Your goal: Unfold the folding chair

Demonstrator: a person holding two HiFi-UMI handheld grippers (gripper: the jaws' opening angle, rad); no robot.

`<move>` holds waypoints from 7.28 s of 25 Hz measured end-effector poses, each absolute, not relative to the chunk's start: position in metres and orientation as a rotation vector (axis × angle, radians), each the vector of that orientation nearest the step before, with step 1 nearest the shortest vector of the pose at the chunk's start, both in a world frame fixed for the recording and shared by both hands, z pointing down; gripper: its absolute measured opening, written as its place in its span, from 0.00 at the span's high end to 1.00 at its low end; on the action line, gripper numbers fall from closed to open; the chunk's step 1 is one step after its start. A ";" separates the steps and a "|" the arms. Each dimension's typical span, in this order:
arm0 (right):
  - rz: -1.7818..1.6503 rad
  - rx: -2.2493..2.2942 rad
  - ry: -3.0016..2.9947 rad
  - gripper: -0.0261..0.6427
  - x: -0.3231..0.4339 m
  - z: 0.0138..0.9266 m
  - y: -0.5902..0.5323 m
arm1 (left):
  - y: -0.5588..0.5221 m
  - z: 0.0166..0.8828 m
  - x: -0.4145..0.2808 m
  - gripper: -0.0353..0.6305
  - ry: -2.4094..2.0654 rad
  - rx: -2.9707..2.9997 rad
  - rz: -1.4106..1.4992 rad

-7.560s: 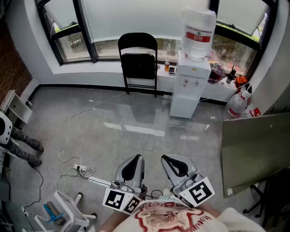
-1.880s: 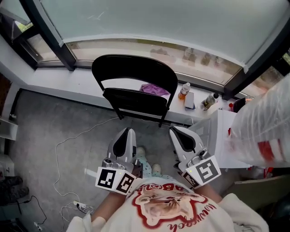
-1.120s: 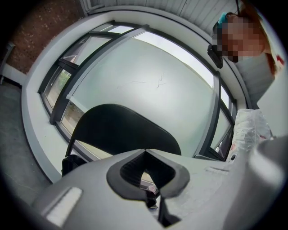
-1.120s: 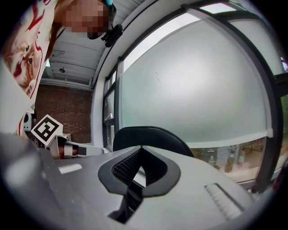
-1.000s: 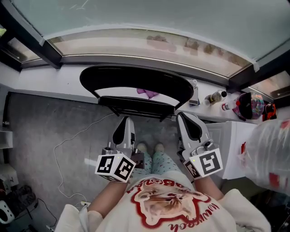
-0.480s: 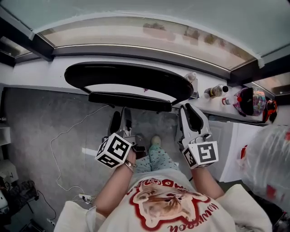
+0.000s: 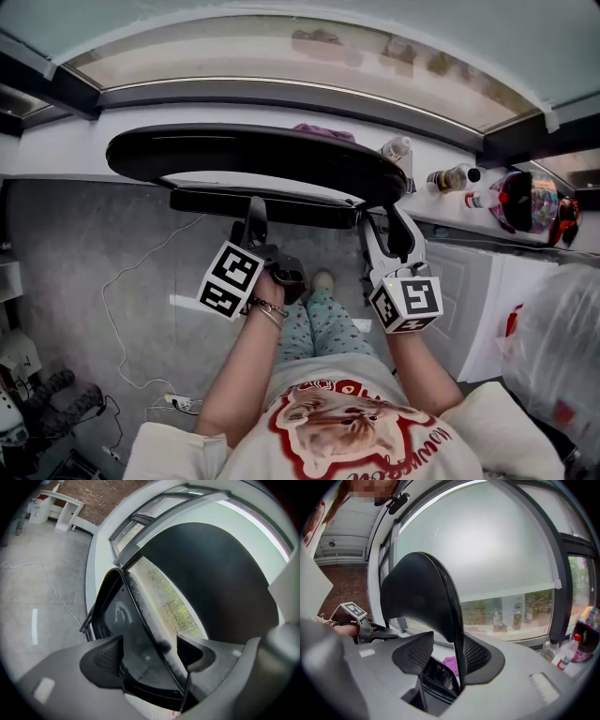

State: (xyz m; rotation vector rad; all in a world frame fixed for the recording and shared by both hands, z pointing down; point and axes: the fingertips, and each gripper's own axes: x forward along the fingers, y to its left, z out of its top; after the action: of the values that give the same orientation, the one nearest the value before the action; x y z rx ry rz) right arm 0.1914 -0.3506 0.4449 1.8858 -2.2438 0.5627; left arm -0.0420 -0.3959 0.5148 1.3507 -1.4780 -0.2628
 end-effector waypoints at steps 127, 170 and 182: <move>0.816 1.738 -2.220 0.77 0.193 0.644 -0.314 | -0.084 0.789 -0.118 0.66 -0.941 1.324 -0.865; 0.914 1.719 -2.035 0.48 0.154 0.666 -0.199 | -0.006 0.850 -0.132 0.36 -1.036 1.160 -0.208; 1.120 1.716 -2.023 0.46 0.127 0.633 -0.169 | -0.009 0.774 -0.157 0.36 -1.199 1.249 0.003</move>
State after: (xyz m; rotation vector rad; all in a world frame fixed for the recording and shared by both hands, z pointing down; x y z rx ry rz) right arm 0.1266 -0.1689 0.6333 1.7163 -2.0227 1.1200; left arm -0.1569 -0.0086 0.7738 1.2492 -1.1988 0.0026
